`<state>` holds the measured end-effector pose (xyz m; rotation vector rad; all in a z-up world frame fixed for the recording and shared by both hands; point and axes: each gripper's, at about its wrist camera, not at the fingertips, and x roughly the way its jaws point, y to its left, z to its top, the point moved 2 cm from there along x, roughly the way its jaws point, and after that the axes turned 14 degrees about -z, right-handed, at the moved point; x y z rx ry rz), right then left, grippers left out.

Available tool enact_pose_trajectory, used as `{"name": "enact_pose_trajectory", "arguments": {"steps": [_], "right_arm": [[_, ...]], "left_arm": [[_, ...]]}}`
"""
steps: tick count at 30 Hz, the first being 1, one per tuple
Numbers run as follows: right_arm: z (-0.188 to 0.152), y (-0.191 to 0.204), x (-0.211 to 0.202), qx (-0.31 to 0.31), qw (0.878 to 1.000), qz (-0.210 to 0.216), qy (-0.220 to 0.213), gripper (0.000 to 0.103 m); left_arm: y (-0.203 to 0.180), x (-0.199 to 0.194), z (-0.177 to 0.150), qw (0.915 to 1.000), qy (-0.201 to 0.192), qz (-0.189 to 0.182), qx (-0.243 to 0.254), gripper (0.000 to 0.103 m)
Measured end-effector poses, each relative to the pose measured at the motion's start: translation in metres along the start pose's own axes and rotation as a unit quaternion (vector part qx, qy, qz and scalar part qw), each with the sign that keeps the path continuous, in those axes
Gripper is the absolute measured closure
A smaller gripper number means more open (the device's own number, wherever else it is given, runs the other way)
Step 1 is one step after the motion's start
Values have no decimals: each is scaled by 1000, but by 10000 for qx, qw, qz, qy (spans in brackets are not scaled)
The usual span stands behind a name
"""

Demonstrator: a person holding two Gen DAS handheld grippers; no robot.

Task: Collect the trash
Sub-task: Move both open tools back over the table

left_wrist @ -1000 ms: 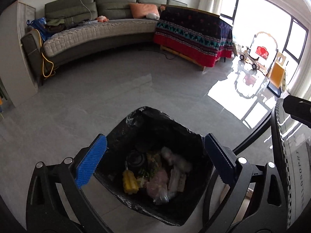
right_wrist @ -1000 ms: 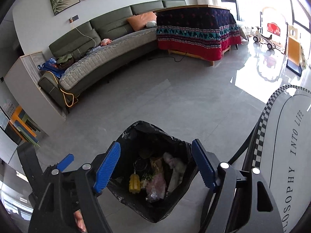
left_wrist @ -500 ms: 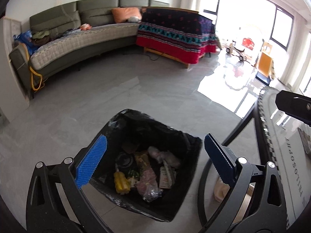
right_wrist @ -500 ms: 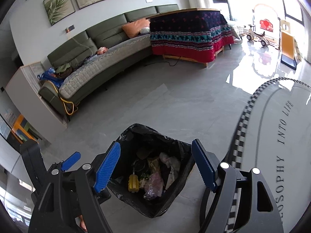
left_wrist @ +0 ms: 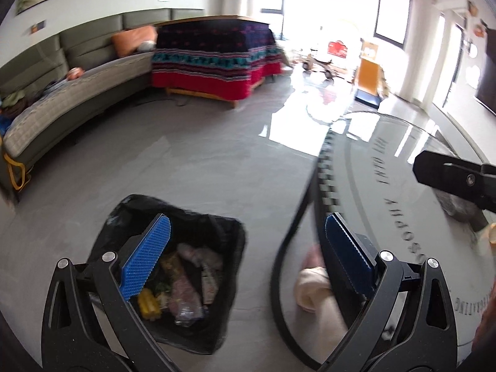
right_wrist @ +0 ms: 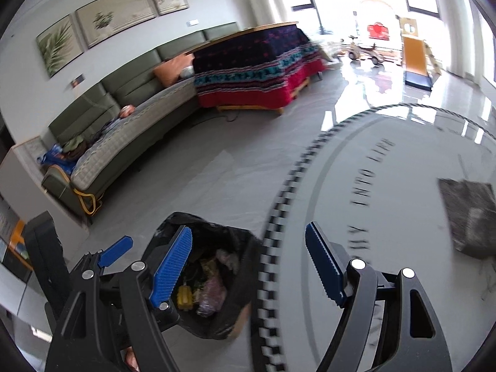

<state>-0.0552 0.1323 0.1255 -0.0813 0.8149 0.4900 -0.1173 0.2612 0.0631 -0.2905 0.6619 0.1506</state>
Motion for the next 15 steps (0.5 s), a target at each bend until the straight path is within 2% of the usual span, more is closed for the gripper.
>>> {"name": "enact_pose_trajectory", "arguments": {"steps": [4, 8, 15], "right_arm": [[-7, -42, -10, 195, 9995, -265, -21, 27], [-20, -97, -24, 423, 9965, -708, -103, 27], [-36, -188, -44, 902, 9859, -1402, -176, 27]], "left_arm": [[-38, 12, 1, 9991, 104, -345, 239, 6], [-78, 26, 1, 9961, 264, -658, 518, 6], [-159, 59, -4, 9856, 628, -1212, 999, 6]]}}
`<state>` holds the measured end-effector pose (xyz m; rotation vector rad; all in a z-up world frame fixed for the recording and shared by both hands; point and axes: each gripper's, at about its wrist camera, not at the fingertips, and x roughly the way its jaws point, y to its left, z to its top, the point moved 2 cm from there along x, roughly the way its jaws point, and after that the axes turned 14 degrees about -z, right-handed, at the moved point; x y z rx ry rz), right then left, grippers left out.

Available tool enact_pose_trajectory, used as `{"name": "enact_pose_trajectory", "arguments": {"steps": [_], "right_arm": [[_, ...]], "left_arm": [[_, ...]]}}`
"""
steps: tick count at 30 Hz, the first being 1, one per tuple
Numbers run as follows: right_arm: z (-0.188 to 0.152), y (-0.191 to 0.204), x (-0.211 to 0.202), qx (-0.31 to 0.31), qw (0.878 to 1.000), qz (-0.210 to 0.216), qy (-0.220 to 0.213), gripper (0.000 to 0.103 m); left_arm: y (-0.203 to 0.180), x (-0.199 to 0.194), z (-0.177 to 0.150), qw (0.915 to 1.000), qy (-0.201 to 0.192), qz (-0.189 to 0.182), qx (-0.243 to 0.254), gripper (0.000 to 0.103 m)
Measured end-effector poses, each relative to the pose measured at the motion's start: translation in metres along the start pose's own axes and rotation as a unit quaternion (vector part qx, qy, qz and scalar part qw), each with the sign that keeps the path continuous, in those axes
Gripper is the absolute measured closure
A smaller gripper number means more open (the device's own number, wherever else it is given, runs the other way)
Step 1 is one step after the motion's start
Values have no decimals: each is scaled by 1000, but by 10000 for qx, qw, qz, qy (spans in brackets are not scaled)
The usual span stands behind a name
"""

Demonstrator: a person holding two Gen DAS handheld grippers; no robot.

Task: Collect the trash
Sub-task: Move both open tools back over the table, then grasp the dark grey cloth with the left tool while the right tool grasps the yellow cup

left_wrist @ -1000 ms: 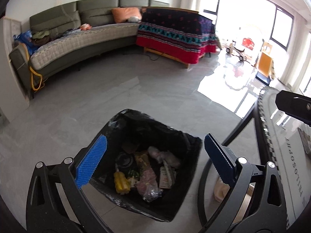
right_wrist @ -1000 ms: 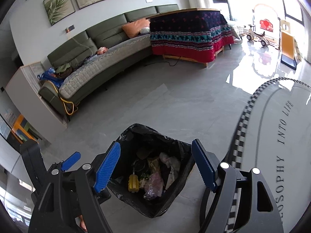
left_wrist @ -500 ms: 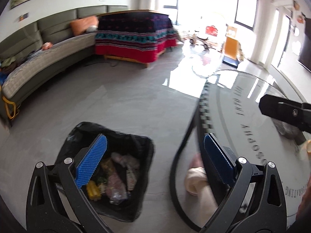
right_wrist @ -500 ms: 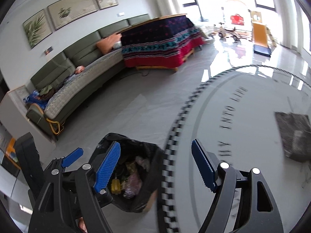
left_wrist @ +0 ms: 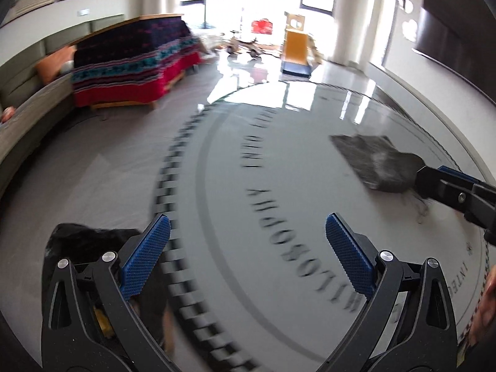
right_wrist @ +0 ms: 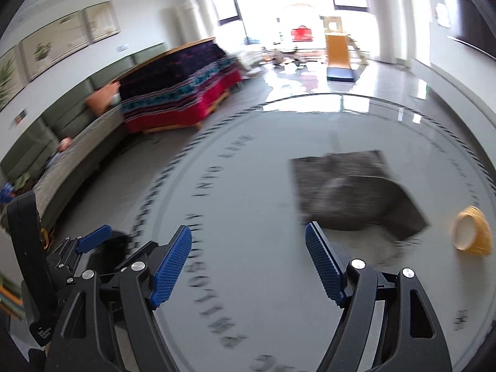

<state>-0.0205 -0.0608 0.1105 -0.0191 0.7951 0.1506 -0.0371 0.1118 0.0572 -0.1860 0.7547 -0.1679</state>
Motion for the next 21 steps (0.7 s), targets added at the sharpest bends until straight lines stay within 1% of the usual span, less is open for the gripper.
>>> {"name": "enact_pose_trajectory", "arguments": {"steps": [2, 7, 10, 13, 17, 21], "right_arm": [[1, -30, 2, 166, 9997, -168, -5, 27], [-2, -90, 5, 447, 9976, -536, 20, 27], [-6, -121, 7, 494, 9958, -769, 63, 27], [-9, -161, 14, 541, 9926, -1075, 171, 27], [-12, -203, 26, 522, 9879, -1424, 316, 27], [-14, -230, 45, 398, 9830, -1727, 478, 27]], "left_arm": [[-12, 10, 3, 9999, 63, -144, 47, 6], [-57, 35, 9, 9982, 237, -463, 310, 6], [-83, 47, 11, 9962, 326, -644, 495, 6], [-109, 60, 14, 9929, 452, -796, 760, 6], [-139, 83, 23, 9880, 588, -979, 1044, 6], [-159, 104, 31, 9839, 712, -1132, 1189, 6]]}}
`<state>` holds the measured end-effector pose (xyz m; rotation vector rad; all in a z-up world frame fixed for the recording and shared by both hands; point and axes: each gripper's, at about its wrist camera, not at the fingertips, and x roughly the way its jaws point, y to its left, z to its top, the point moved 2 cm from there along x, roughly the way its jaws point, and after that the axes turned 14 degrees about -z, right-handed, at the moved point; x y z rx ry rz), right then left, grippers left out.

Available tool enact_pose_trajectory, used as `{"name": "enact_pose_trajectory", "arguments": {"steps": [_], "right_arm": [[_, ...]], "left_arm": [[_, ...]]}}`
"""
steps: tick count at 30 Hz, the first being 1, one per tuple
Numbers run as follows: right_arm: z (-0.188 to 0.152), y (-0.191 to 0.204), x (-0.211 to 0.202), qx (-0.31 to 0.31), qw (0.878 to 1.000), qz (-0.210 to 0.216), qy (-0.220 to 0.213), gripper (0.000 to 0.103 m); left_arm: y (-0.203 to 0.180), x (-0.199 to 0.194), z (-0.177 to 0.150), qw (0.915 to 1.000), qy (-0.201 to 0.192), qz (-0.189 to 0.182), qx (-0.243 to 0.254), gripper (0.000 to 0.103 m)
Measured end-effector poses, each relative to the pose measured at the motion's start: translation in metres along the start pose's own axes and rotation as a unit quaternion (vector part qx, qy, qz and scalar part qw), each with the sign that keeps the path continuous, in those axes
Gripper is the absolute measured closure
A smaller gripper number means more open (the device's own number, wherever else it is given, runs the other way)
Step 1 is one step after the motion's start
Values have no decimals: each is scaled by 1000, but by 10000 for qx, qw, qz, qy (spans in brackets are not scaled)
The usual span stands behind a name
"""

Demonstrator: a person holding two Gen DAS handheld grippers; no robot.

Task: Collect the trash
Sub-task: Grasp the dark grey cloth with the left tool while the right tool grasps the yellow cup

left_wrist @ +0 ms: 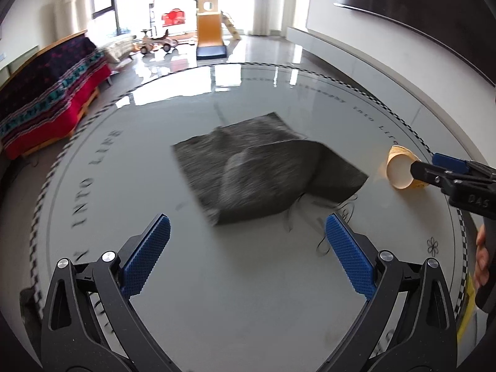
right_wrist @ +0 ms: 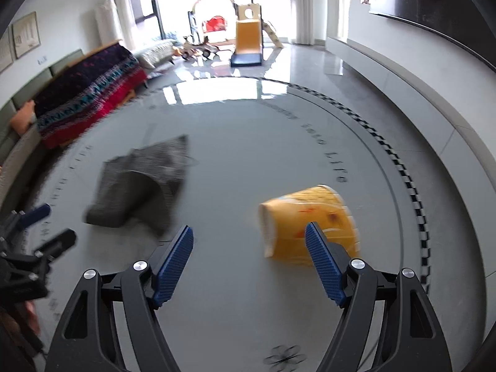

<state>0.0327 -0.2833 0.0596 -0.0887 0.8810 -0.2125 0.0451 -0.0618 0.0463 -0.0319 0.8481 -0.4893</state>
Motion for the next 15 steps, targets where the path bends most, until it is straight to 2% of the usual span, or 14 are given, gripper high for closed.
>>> {"name": "enact_pose_trajectory", "arguments": {"steps": [3, 6, 9, 15], "right_arm": [[0, -12, 14, -43, 9999, -90, 75, 27], [-3, -27, 23, 106, 9998, 20, 188, 26], [-5, -43, 36, 325, 9990, 125, 282, 20], [-4, -53, 48, 488, 9980, 236, 313, 16]], "left_arm": [[-6, 20, 13, 9999, 73, -98, 13, 6], [-12, 43, 27, 9997, 171, -170, 81, 6], [-18, 67, 38, 9991, 306, -236, 179, 6], [-25, 113, 42, 9969, 684, -266, 278, 6]]}}
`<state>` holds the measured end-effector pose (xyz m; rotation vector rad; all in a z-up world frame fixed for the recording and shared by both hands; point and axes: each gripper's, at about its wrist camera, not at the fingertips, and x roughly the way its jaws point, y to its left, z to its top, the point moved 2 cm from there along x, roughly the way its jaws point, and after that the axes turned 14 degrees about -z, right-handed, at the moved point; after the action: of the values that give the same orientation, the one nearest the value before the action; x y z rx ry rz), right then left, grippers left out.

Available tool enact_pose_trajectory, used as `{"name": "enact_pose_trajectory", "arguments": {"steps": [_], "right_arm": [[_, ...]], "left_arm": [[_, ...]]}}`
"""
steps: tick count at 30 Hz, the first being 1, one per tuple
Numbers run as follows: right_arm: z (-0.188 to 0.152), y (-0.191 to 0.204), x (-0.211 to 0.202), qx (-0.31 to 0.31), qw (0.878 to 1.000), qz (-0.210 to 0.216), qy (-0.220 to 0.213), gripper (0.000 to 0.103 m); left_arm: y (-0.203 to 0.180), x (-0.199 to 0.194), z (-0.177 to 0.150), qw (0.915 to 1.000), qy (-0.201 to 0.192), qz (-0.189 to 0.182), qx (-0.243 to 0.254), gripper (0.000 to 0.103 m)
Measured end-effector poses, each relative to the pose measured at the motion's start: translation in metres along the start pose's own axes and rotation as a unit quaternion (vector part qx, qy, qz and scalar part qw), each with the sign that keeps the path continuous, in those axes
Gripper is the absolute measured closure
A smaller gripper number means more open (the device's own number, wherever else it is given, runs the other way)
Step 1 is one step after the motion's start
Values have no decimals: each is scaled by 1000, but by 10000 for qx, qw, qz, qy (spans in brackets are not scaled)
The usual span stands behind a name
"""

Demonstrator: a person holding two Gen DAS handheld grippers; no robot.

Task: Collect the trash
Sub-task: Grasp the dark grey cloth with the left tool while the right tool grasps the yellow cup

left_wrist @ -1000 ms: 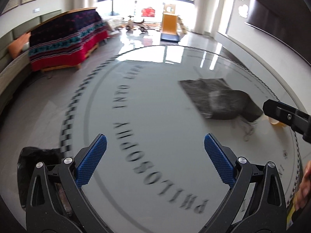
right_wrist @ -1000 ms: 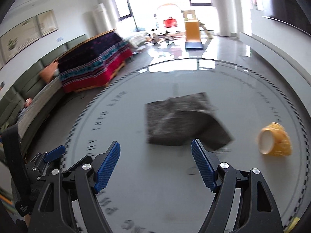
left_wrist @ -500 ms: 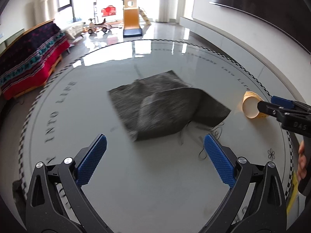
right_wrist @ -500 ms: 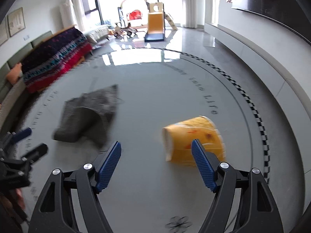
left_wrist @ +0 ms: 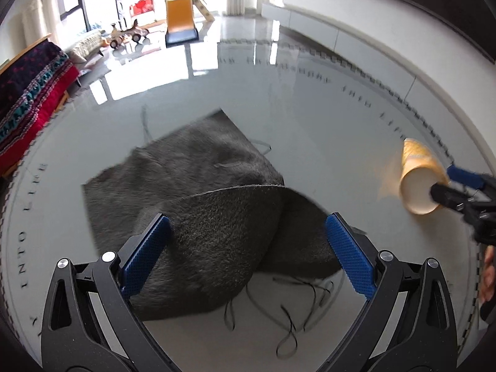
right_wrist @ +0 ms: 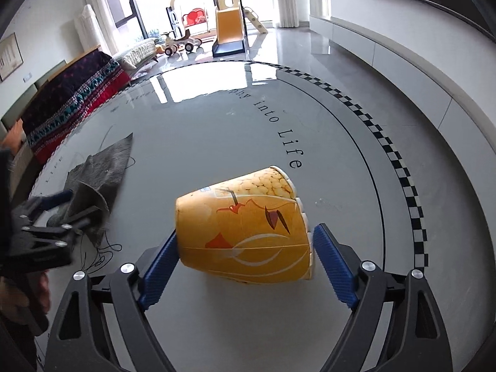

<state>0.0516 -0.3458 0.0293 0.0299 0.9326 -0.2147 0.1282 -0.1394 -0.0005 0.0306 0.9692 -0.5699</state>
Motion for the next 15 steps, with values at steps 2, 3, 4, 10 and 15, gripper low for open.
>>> {"name": "enact_pose_trajectory", "arguments": {"steps": [2, 3, 4, 10, 15], "right_arm": [[1, -2, 2, 37, 10000, 17, -10, 16], [0, -3, 2, 78, 10000, 30, -26, 16], [-1, -5, -1, 132, 9999, 68, -76, 16], [-8, -11, -28, 320, 9979, 485, -289, 16], [-15, -2, -47, 180, 9985, 414, -309, 16]], "left_arm": [[3, 11, -3, 9999, 102, 5, -38, 6], [0, 12, -4, 9999, 34, 114, 111, 6], [-2, 12, -4, 9997, 16, 153, 174, 7], [3, -4, -5, 9997, -189, -51, 111, 75], [3, -13, -13, 9993, -215, -298, 11, 75]]}}
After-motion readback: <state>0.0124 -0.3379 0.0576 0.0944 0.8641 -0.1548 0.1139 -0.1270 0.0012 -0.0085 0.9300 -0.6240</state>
